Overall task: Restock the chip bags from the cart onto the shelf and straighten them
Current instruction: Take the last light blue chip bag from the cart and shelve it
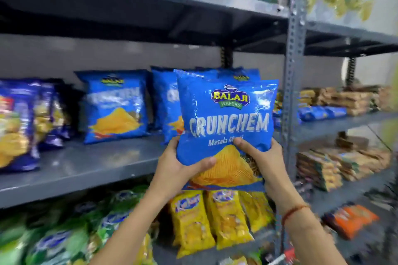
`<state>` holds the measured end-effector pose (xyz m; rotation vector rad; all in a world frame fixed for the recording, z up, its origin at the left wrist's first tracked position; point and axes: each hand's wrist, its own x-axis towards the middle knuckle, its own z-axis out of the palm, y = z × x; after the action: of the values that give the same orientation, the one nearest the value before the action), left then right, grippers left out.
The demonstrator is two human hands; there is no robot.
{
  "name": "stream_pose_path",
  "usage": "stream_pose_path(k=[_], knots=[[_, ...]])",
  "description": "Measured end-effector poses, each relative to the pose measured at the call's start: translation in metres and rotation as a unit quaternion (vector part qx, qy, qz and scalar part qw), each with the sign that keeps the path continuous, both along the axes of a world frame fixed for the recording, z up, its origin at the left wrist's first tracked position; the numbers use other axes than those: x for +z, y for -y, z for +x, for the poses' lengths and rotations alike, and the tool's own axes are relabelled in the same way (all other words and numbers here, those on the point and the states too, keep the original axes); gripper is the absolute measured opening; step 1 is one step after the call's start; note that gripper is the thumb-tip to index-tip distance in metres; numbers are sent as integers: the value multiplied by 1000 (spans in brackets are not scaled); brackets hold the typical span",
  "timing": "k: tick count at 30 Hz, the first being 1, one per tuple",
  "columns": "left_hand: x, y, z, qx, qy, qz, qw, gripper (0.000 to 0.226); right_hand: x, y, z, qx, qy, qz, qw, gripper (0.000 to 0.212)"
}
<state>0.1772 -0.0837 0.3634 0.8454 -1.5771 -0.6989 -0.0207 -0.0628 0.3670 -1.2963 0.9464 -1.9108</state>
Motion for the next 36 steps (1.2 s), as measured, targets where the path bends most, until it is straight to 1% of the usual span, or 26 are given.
stream_pose_path(k=[4,5,7,8,9,12,15,16,17,19,20,23,27,33,36], knots=[[30,0,50,62,-19,-24,998,73,37,24,48,46,-30,-30,998,59],[36,1,64,74,-28,-23,997,75,44,31,62,54,-40,-35,997,68],[45,4,87,84,-40,-13,996,76,55,46,86,61,-54,-33,996,101],[50,6,100,91,-48,-10,995,74,61,52,100,69,-57,-27,996,111],[54,8,114,100,-53,-8,994,73,66,59,115,85,-59,-24,994,112],[63,17,147,125,-59,8,990,70,73,80,153,126,-59,-21,990,83],[66,31,173,131,-68,21,989,58,73,101,181,139,-68,-23,988,45],[66,36,180,133,-68,26,988,57,72,108,188,138,-71,-23,988,42],[65,41,186,137,-67,33,988,62,70,114,194,135,-71,-17,988,42],[61,51,195,153,-61,49,985,80,66,123,204,128,-74,-17,989,41],[58,56,198,157,-58,55,984,86,63,128,208,128,-77,-20,989,39],[50,68,205,147,-70,70,984,84,57,140,216,133,-83,-21,987,36],[47,82,208,141,-77,89,983,89,55,154,220,126,-91,-5,988,40],[44,90,208,148,-49,111,982,87,50,164,223,92,-111,27,989,49],[46,88,207,181,-25,129,975,89,52,165,226,69,-121,44,989,55]])
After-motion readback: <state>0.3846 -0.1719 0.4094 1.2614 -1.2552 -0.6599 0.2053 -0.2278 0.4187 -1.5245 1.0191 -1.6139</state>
